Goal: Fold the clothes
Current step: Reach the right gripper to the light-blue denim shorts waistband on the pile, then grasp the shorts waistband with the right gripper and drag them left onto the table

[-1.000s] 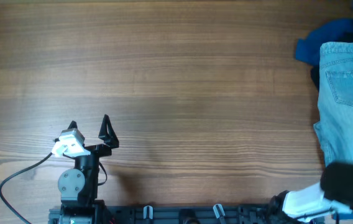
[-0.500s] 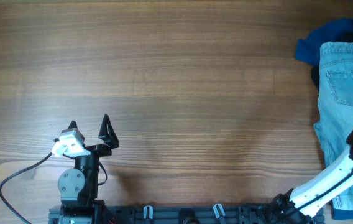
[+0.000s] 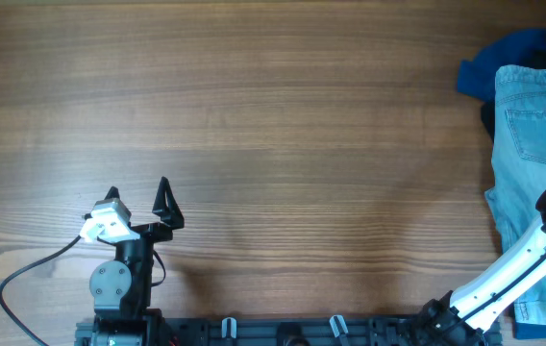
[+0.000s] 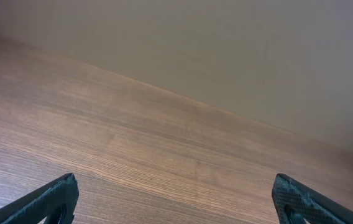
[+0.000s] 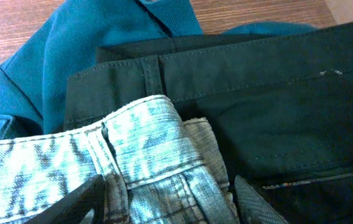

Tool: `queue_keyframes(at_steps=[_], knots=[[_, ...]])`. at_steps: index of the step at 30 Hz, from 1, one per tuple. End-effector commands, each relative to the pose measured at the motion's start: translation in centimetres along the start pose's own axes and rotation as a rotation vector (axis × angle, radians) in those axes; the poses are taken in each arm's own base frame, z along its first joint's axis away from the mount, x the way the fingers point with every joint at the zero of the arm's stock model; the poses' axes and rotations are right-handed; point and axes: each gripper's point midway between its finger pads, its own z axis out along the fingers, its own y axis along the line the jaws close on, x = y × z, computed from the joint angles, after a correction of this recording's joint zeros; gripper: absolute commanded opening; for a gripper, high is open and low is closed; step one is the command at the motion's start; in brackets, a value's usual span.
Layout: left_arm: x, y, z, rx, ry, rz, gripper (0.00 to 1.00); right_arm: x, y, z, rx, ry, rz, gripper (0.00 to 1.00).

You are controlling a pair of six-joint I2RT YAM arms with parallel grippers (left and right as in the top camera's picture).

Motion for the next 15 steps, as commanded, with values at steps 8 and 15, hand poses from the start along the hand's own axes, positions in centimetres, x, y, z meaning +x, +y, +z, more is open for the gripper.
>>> queue_keyframes(at_steps=[8,15], knots=[[0.0,0.1,0.0,-0.009,-0.001,-0.015,1.0,-5.9,-0.8,-5.4,0.045,-0.146,0.142,0.04],[0.0,0.1,0.0,-0.009,-0.001,-0.015,1.0,-14.2,4.4,-18.9,-0.064,-0.36,0.118,0.04]])
